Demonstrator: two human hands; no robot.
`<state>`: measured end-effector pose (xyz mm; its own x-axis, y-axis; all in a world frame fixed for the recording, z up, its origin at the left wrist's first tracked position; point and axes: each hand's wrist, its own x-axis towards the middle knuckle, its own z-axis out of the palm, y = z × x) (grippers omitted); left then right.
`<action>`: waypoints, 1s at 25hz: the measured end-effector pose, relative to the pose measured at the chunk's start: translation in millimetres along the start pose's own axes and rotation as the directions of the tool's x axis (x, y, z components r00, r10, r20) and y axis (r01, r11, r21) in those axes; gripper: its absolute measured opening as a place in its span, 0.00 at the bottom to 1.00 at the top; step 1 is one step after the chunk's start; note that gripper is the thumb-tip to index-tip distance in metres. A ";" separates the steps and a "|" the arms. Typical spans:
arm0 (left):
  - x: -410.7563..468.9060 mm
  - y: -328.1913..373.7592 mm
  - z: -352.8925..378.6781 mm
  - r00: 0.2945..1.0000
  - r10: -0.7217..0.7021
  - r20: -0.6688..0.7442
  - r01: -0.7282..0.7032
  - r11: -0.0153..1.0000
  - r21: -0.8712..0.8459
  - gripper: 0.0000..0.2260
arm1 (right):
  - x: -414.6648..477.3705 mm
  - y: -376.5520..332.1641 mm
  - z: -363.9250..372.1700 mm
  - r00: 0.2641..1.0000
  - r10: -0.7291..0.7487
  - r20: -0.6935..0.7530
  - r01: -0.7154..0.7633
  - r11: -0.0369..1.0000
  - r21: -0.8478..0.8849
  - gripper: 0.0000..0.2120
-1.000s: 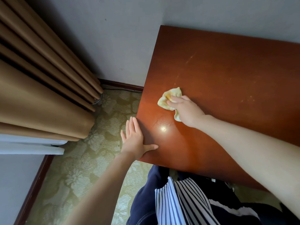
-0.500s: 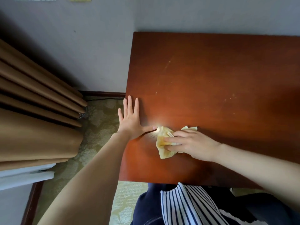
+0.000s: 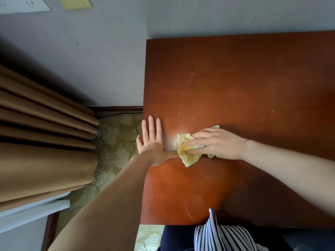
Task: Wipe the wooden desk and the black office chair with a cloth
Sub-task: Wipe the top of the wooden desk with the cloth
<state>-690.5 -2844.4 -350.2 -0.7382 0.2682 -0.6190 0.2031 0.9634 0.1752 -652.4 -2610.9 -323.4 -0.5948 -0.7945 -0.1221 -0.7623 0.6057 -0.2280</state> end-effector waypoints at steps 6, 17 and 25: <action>-0.6 -0.5 1.1 1.000 -0.005 -0.011 0.004 1.000 -0.018 0.57 | 49.9 37.3 -13.9 0.865 0.501 -0.036 -0.481 0.846 0.229 0.32; 0.8 0.0 -0.4 1.000 -0.021 0.005 0.021 0.998 -0.052 0.58 | 59.6 31.4 -17.1 0.842 0.534 0.074 -0.533 0.805 0.259 0.33; -0.3 1.3 -0.3 0.999 -0.032 -0.006 0.031 0.999 -0.033 0.59 | 3.3 -7.6 -3.9 0.967 0.222 0.124 -0.248 0.934 0.258 0.30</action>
<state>-690.2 -2843.2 -349.5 -0.7478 0.2375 -0.6200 0.1581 0.9707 0.1811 -649.5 -2617.9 -318.3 -0.7130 -0.6388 -0.2889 -0.4982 0.7516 -0.4323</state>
